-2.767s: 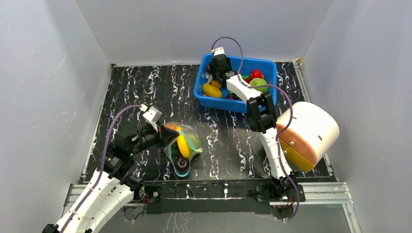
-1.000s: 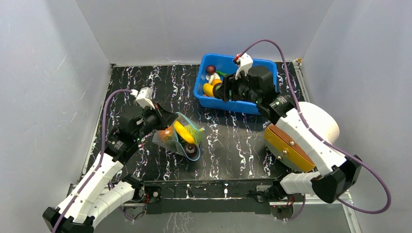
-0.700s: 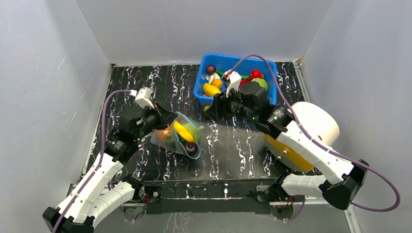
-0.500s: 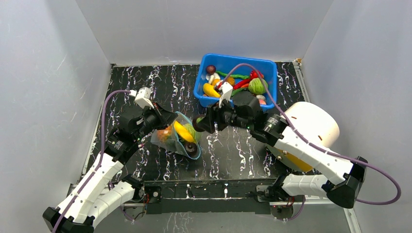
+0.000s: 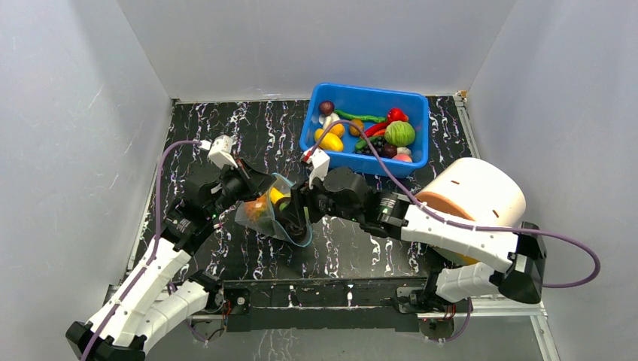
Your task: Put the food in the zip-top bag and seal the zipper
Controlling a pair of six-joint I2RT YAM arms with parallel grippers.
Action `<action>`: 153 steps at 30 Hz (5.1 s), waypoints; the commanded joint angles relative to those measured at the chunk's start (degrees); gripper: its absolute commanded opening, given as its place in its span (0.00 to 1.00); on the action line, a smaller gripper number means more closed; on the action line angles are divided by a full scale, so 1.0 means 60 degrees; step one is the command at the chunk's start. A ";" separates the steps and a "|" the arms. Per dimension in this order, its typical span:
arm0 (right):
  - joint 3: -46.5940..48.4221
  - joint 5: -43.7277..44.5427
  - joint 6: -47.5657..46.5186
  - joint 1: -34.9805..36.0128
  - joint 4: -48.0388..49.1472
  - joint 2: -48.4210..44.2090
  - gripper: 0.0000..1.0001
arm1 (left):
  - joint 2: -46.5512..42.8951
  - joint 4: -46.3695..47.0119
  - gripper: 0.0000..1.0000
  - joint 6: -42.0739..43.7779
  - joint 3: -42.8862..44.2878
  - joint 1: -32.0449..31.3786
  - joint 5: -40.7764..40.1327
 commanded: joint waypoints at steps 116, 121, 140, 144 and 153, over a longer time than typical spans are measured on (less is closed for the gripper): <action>0.0601 0.1177 0.1000 -0.1300 -0.0446 -0.0228 0.41 | -0.1115 -0.1507 0.00 0.2166 -0.0121 -0.0034 -0.0680; 0.1146 0.1230 -0.0368 -0.1659 -0.0845 -0.0420 0.64 | -0.0992 -0.1316 0.00 0.2135 -0.0131 -0.0034 -0.0798; 0.3162 0.1654 -0.2887 -0.4877 -0.1014 0.1964 0.68 | -0.1314 -0.1067 0.00 0.2634 -0.0382 -0.0034 -0.0093; 0.3575 0.1668 -0.2944 -0.5283 -0.0802 0.2854 0.66 | -0.1408 -0.1022 0.00 0.2548 -0.0398 -0.0034 0.0022; 0.5392 0.1199 -0.2555 -0.5971 -0.0893 0.5663 0.63 | -0.1629 -0.0939 0.00 0.2336 -0.0571 -0.0034 0.0130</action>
